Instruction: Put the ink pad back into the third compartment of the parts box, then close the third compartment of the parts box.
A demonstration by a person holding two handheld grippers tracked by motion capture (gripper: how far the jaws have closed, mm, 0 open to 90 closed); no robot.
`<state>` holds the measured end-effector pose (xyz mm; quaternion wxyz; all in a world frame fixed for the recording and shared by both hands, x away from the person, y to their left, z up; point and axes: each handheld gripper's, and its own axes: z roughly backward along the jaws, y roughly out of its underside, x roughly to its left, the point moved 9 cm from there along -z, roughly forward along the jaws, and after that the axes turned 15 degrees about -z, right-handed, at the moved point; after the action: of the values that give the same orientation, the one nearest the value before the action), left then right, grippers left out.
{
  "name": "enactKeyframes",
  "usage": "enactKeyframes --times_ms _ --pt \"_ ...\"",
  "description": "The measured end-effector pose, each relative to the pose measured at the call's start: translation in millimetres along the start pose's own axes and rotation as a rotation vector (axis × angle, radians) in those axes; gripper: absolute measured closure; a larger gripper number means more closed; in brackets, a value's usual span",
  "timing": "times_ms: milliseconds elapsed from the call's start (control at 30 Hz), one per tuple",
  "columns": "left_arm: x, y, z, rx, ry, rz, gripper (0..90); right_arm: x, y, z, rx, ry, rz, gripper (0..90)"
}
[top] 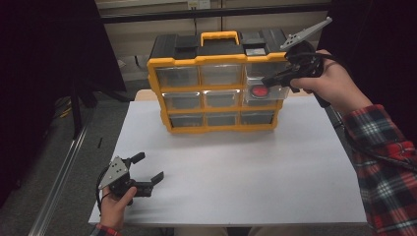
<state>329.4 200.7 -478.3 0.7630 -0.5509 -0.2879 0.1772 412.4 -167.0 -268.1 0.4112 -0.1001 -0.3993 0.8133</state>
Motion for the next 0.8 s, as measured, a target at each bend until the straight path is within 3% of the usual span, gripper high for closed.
enactKeyframes --times_ms 267,300,400,667,800 --pt "0.0 1.2 -0.5 0.012 0.003 -0.011 2.0 -0.9 -0.8 0.0 -0.005 -0.004 0.002 90.0" --pt "-0.6 0.2 -1.2 -0.002 -0.007 0.014 2.0 -1.5 -1.1 0.3 -0.009 -0.001 -0.002 90.0" --pt "0.0 0.6 0.3 -0.002 0.009 0.004 1.9 -3.2 -1.2 0.5 -0.009 0.005 -0.003 90.0" --pt "0.4 1.4 0.0 0.014 0.001 -0.011 2.0 -4.7 -1.9 -0.6 -0.007 0.015 -0.005 90.0" --pt "-1.4 -0.2 -1.2 -0.001 0.013 0.0 1.9 -6.8 -2.9 -1.4 -0.011 0.02 -0.001 90.0"
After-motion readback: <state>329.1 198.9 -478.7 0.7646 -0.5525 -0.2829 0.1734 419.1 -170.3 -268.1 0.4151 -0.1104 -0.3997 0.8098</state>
